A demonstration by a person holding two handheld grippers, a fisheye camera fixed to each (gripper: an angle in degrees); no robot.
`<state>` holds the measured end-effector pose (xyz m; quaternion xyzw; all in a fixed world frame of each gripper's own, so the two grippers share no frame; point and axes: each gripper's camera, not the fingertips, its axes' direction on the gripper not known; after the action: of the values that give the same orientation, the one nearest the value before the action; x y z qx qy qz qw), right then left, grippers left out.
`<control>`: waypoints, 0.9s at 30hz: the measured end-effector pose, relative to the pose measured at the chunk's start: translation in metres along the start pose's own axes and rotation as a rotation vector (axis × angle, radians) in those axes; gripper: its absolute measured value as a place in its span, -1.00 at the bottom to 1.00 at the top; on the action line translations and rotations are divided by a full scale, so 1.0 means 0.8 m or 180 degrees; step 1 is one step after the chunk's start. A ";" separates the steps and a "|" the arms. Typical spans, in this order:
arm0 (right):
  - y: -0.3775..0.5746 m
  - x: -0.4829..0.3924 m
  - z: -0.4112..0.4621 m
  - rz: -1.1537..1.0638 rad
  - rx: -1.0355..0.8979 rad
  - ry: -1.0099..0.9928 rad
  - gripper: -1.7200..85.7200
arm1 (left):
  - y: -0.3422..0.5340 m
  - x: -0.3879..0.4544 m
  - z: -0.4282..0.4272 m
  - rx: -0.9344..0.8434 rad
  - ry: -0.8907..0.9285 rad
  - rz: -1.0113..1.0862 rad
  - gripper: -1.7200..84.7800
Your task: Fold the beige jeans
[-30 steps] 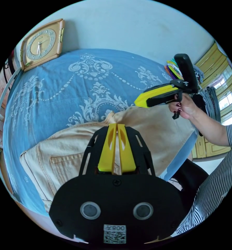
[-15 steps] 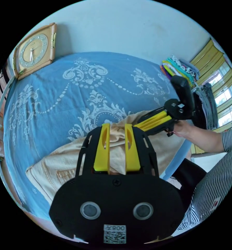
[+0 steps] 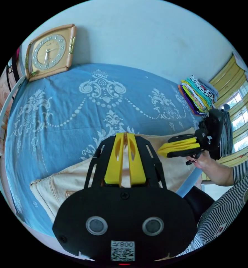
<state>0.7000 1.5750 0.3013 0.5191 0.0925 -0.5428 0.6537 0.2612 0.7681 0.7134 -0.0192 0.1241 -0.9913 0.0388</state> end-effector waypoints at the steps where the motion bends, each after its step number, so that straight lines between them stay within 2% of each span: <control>1: -0.007 0.004 0.005 0.0023 -0.0092 0.0074 -0.95 | -0.004 -0.005 0.009 -0.0028 0.0034 -0.0088 -0.92; 5: -0.029 0.024 0.018 0.0177 -0.0207 0.0452 -0.96 | -0.020 -0.018 0.052 -0.0240 0.0065 -0.0380 -0.93; 9: -0.030 0.030 0.040 0.0208 -0.0507 0.0659 -0.96 | -0.021 -0.005 0.041 0.0106 -0.0069 -0.0416 -0.95; 13: -0.009 0.017 0.032 0.0030 -0.0344 0.0916 -0.96 | -0.003 0.034 0.040 0.0151 0.0070 -0.0138 -0.95; 17: 0.013 0.029 0.016 0.0112 -0.0212 0.0858 -0.95 | -0.001 0.060 0.108 -0.0430 -0.0230 -0.0011 -0.96; 20: 0.019 0.040 0.000 0.0141 -0.0382 0.0789 -0.96 | -0.008 0.066 0.119 -0.0396 -0.0002 -0.0227 -0.96; 25: 0.059 0.047 -0.061 0.0227 -0.0180 0.1150 -0.96 | 0.005 0.119 0.107 -0.0133 -0.0115 -0.0140 -0.96; 27: 0.077 0.060 -0.058 0.0290 -0.0314 0.1221 -0.96 | 0.009 0.140 0.121 -0.0186 -0.0121 -0.0082 -0.96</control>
<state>0.7891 1.5740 0.2837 0.5839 0.2182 -0.3987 0.6726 0.1547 0.7285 0.8084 -0.0409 0.1520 -0.9872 0.0278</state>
